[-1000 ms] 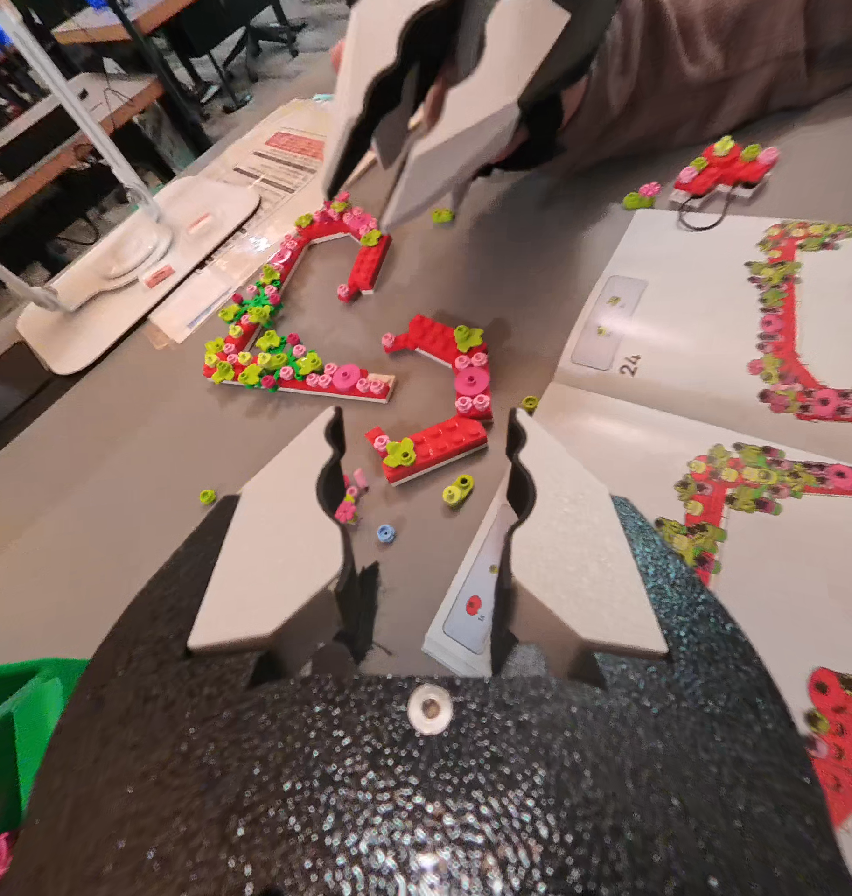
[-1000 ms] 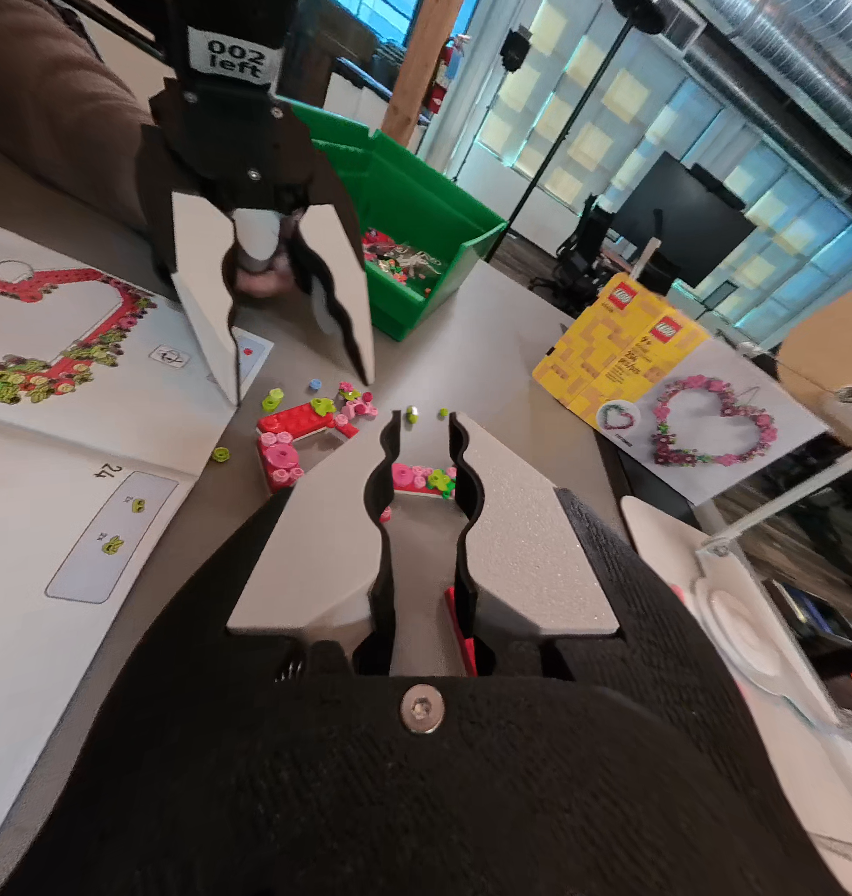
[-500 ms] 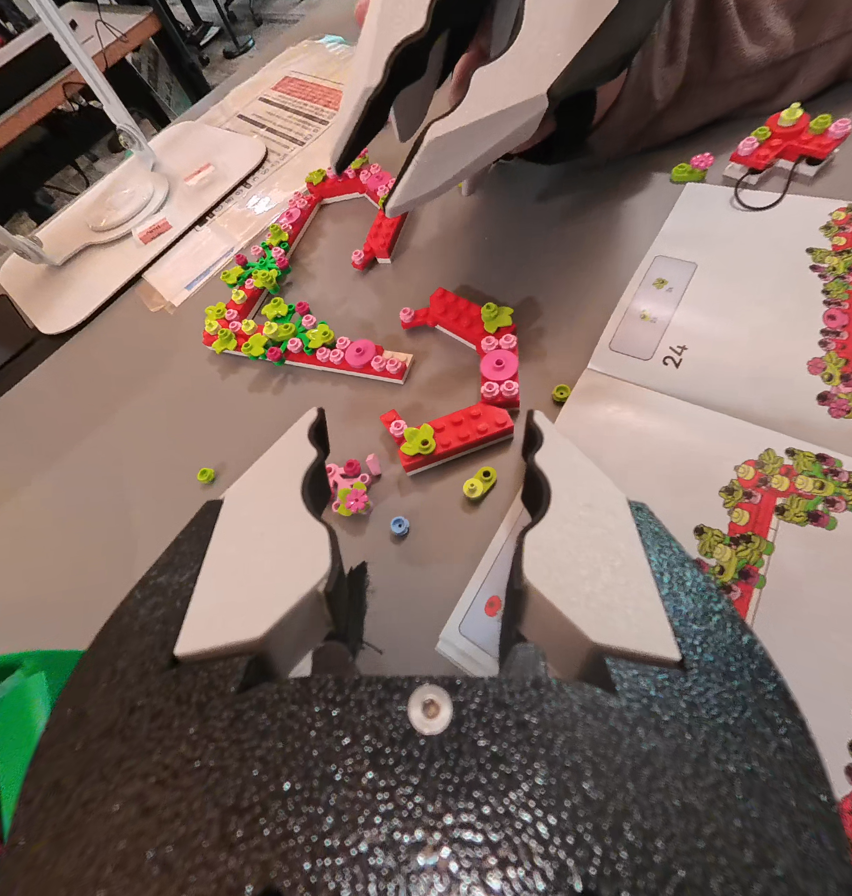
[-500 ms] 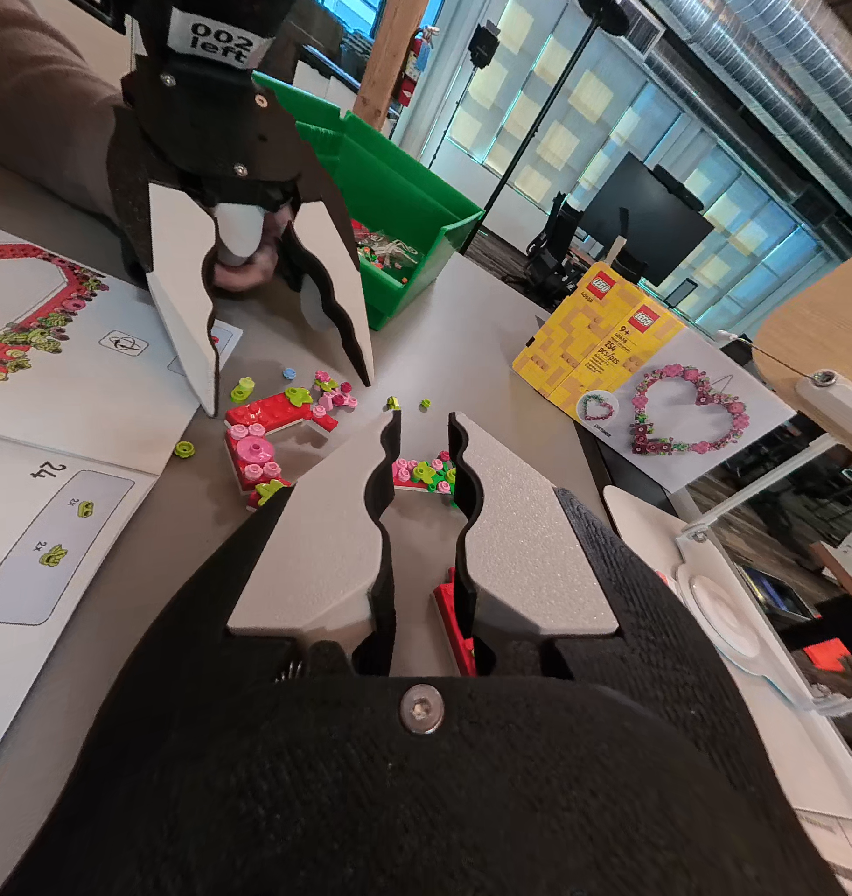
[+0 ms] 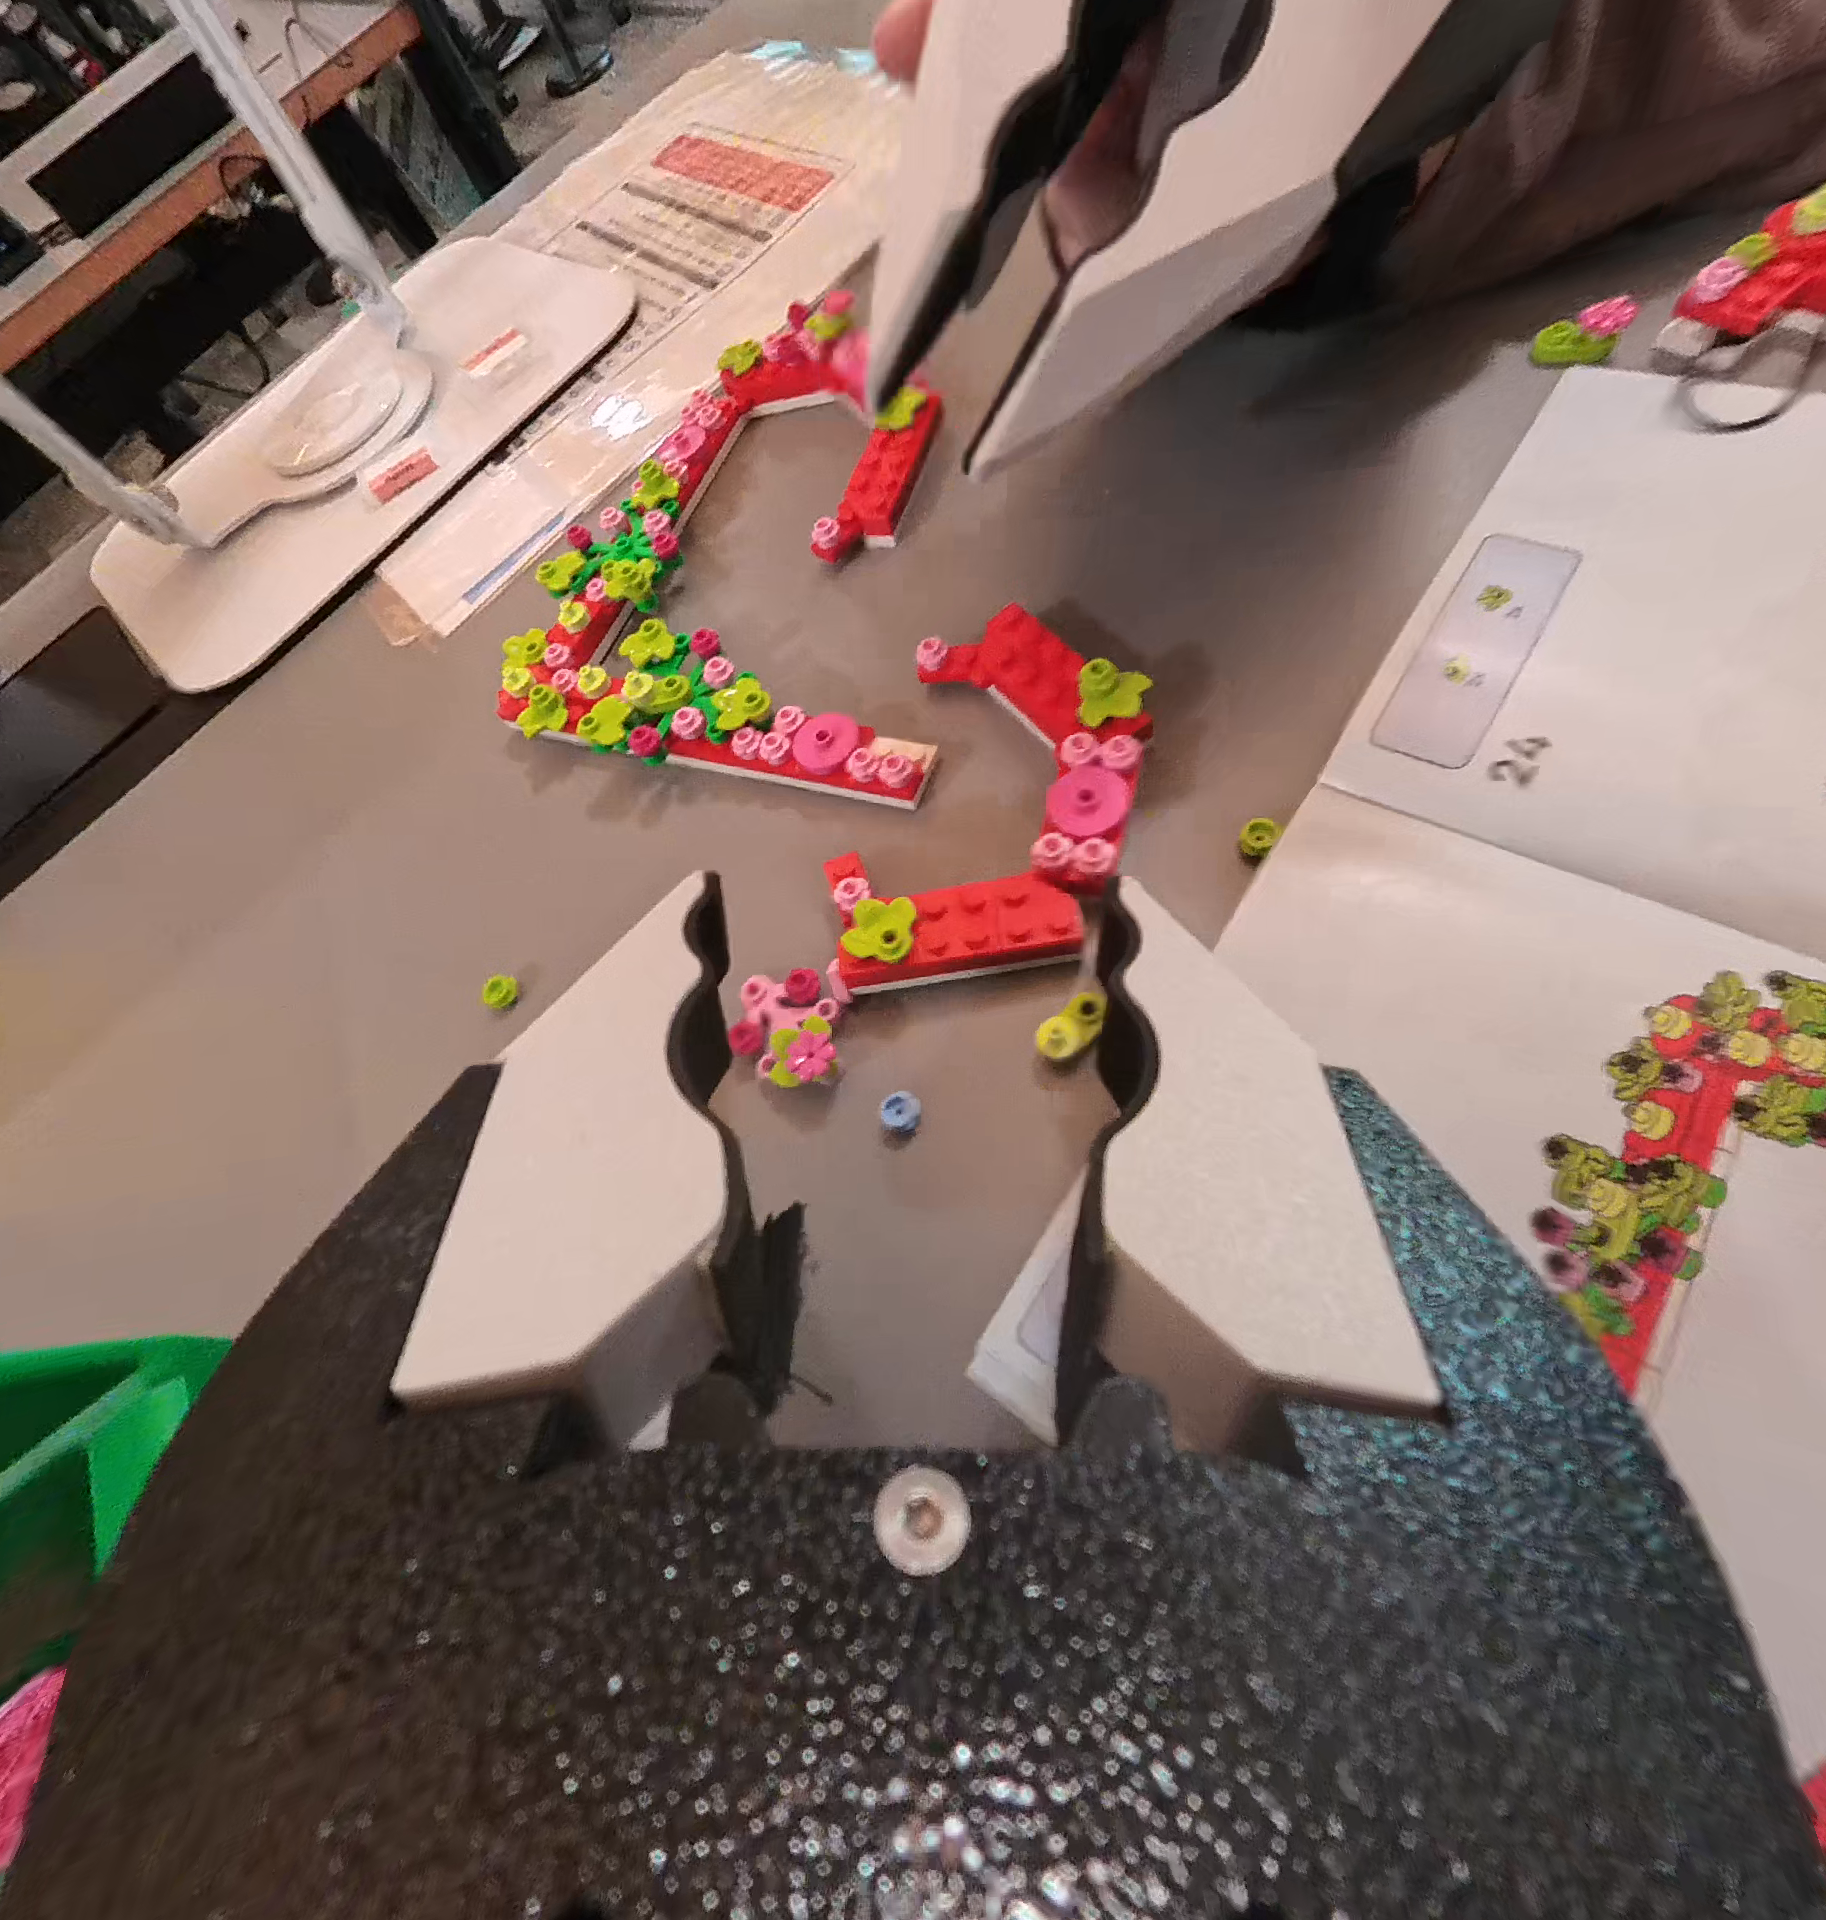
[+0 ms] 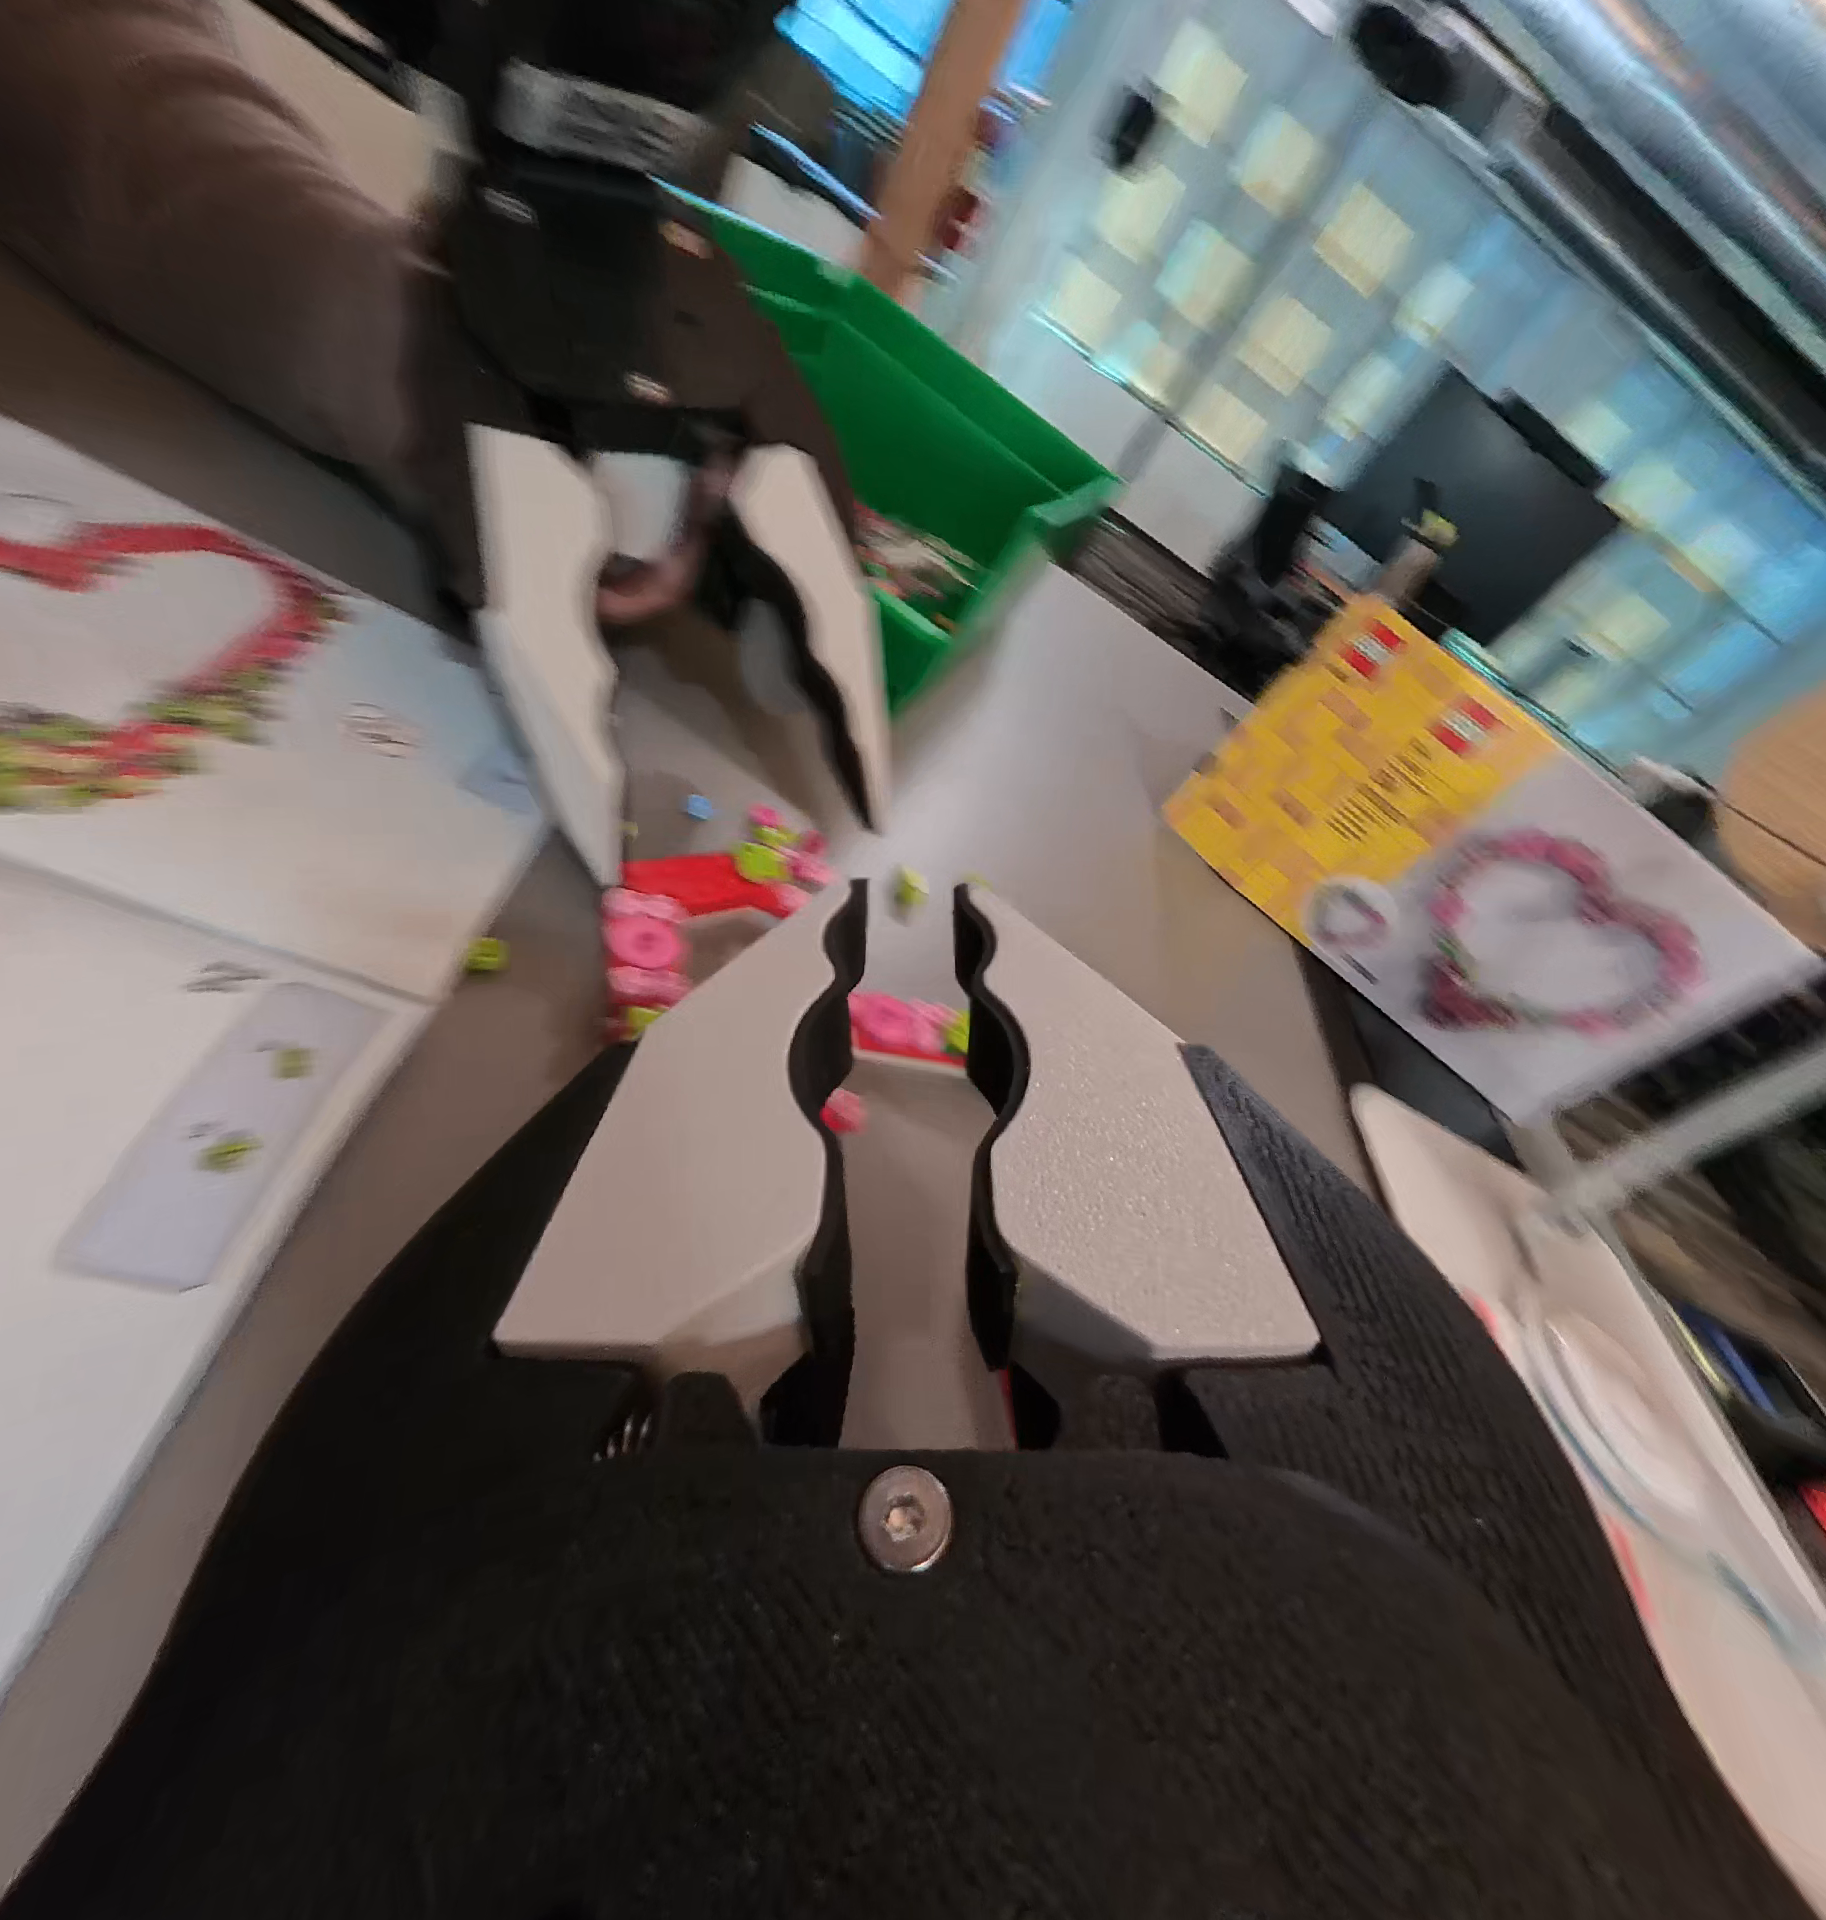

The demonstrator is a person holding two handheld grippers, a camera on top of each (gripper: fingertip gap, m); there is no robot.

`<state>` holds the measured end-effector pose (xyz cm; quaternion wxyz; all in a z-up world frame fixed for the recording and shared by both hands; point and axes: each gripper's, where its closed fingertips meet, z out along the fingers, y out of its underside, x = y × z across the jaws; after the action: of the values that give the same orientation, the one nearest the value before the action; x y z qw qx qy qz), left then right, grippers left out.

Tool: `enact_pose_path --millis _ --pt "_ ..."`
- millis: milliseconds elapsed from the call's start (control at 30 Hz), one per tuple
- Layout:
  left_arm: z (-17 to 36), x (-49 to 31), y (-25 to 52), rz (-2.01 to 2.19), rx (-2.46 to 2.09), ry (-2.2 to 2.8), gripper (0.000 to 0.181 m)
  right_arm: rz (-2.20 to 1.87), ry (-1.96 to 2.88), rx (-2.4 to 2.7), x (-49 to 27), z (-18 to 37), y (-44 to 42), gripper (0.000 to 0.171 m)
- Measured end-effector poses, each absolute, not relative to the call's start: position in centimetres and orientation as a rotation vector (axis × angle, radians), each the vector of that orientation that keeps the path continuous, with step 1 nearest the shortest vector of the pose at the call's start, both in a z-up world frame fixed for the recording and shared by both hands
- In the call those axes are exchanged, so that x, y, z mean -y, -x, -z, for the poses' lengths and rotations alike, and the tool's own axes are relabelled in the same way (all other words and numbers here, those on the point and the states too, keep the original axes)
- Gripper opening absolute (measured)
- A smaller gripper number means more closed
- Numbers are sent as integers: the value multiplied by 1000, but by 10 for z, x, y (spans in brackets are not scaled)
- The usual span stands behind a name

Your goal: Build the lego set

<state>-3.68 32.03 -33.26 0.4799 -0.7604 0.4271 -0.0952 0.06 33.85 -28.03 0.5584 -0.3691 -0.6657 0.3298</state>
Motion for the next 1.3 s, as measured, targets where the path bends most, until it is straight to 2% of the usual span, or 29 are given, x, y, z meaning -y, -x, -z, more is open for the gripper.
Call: enact_pose_path --millis 67,133,300,367,567,667,733,933,1133,1300 --pt "328 -308 24 319 -1108 1800 67 -903 833 1635 -315 271 -1 6" --pt "329 -299 19 333 -1166 1788 50 -991 905 1680 -302 265 3 0" --pt "337 -309 52 54 -1114 1971 40 -795 1069 1764 -310 289 15 0" --pt "346 -306 60 97 -1075 2075 35 -802 1066 1767 -306 289 17 0" --pt "339 -309 64 162 -1020 2081 41 -782 1034 1699 -318 284 14 0" --pt "319 -306 42 241 -1048 1911 43 -736 1002 1627 -334 278 9 0" --pt "312 -299 22 301 -1097 1805 52 -655 954 1574 -346 276 5 0" --pt "324 -298 -5 324 -1203 1771 53 -576 943 1535 -363 287 5 0" --pt "341 -311 -5 377 -1194 1868 45 -596 955 1523 -366 286 3 0" --pt "344 -314 -5 347 -1225 1864 28 -632 974 1497 -369 283 2 0"
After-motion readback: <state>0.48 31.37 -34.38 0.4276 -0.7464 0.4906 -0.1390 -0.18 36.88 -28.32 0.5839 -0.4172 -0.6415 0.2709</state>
